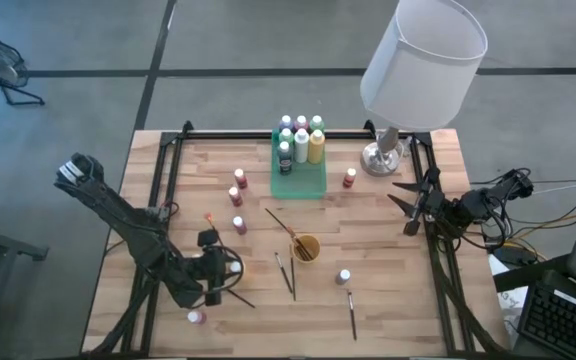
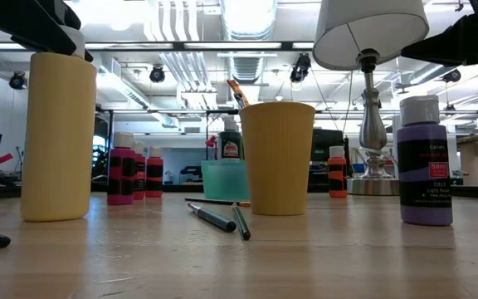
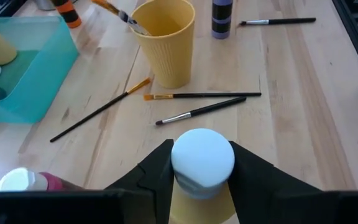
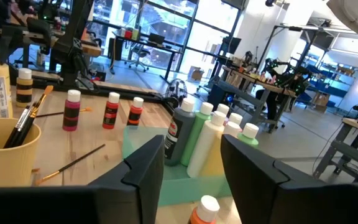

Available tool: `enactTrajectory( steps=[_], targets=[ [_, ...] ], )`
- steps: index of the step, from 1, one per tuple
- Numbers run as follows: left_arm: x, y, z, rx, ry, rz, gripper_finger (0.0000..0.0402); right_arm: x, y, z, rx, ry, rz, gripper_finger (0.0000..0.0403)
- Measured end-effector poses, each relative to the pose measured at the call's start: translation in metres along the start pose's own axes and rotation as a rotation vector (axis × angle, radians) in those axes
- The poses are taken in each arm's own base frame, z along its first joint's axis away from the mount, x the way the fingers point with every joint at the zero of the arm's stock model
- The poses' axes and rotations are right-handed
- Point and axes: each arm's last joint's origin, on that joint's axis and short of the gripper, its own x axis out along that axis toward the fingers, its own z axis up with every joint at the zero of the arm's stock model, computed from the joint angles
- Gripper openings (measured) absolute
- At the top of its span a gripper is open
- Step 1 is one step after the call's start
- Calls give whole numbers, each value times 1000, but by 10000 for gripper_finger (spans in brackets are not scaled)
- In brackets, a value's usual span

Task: Pick & Place Paint Supplies
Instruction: Put the yellow paint bottle into the green bin

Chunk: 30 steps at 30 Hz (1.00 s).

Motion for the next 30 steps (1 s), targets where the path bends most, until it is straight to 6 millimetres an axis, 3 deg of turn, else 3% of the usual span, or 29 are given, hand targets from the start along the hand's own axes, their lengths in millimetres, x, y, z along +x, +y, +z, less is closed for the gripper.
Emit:
enactTrajectory(
  steps=[6,18,24,30],
  targets=[
    [-5,-4,12,77,-18,-23,128,0,0,0,0,0,0,171],
    [-33,-6,71,237,-205,46,128,0,0,0,0,0,0,192],
    [-40,10,108,303,-271,163,128,0,0,0,0,0,0,184],
    [-35,44,145,288,-311,303,128,0,0,0,0,0,0,166]
  ],
)
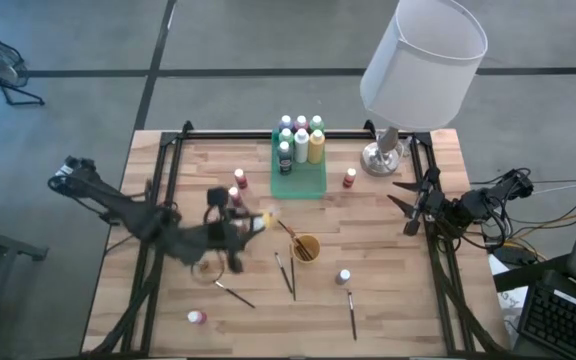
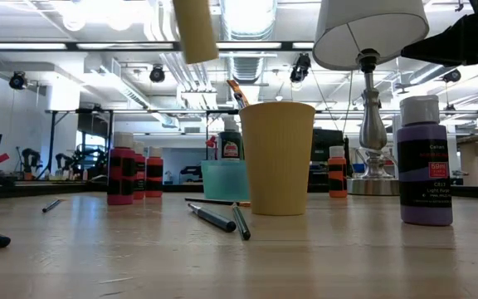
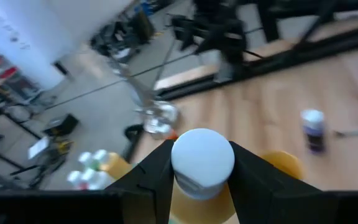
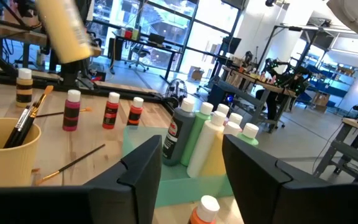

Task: Pick & Place Paint Supplies
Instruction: Put the yellow paint bottle into the green bin

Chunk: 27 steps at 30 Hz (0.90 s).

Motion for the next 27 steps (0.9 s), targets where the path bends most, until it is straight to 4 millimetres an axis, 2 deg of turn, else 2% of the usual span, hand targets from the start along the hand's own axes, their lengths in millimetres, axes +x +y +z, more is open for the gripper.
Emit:
enactTrajectory(
  steps=[9,17,22,27],
  targets=[
    [46,64,12,-175,-137,20,128,0,0,0,0,0,0,138],
    [89,112,-10,-280,-98,76,128,0,0,0,0,0,0,115],
    [120,126,-30,-312,-22,101,128,0,0,0,0,0,1,100],
    [152,129,-49,-328,35,134,128,0,0,0,0,0,1,83]
  ],
)
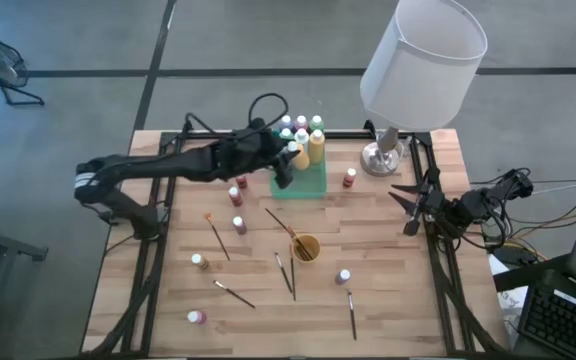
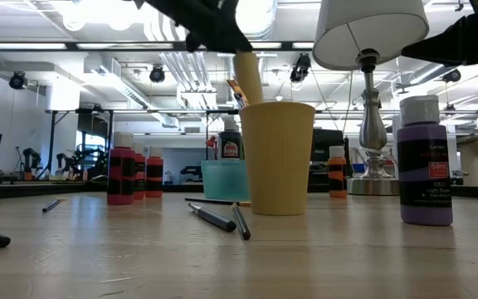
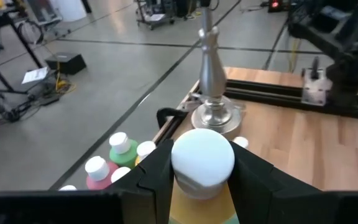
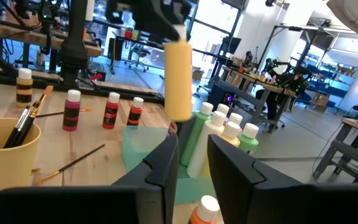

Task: Pick & Place Paint Supplies
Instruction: Put the yellow paint bottle into the green bin

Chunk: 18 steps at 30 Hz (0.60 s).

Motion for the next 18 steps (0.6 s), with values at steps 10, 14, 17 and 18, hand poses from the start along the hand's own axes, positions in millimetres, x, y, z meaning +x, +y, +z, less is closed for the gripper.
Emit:
enactTrajectory(
  steps=[10,14,17,18],
  targets=[
    [45,-12,-28,2,49,3,128,0,0,0,0,0,0,52],
    [56,-14,-35,-20,76,9,128,0,0,0,0,0,0,44],
    [61,-13,-39,-49,90,12,128,0,0,0,0,0,0,44],
    [63,-13,-40,-60,92,14,128,0,0,0,0,0,0,45]
  ],
)
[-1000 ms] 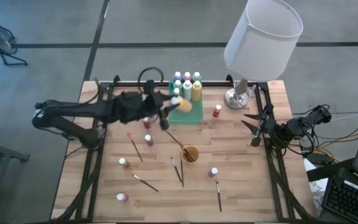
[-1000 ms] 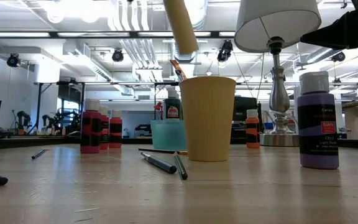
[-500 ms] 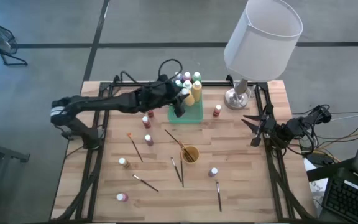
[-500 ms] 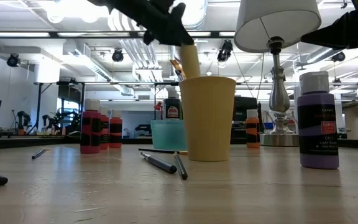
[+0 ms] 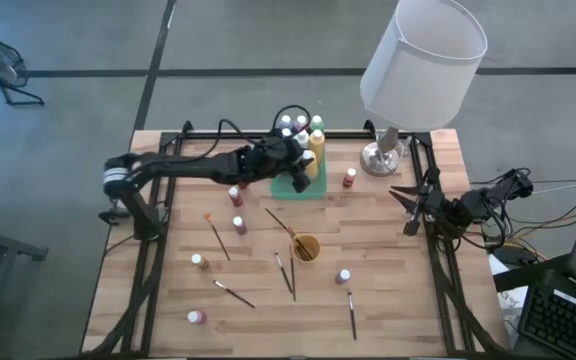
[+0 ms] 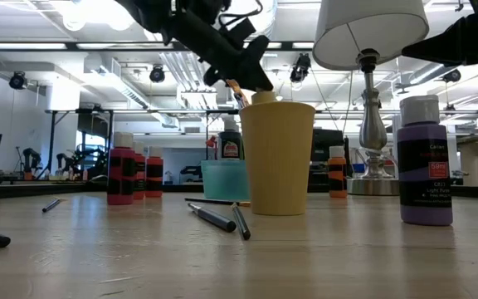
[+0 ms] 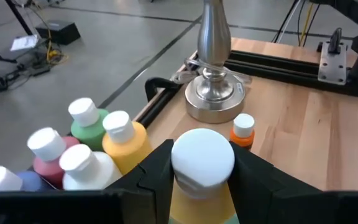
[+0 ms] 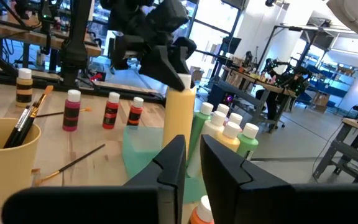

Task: Pick & Place Paint Supplies
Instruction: Put the yellow paint bottle into the green bin

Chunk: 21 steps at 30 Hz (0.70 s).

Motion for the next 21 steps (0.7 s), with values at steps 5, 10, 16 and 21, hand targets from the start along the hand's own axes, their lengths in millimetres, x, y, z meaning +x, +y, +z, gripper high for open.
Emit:
enactTrajectory(
  steps=[5,10,16,21],
  targets=[
    [7,3,-6,-34,22,10,128,0,0,0,0,0,0,58],
    [17,4,-15,-47,61,7,128,0,0,0,0,0,0,76],
    [22,5,-22,-98,93,-20,128,0,0,0,0,0,0,96],
    [22,7,-24,-143,113,-11,128,0,0,0,0,0,0,108]
  ],
)
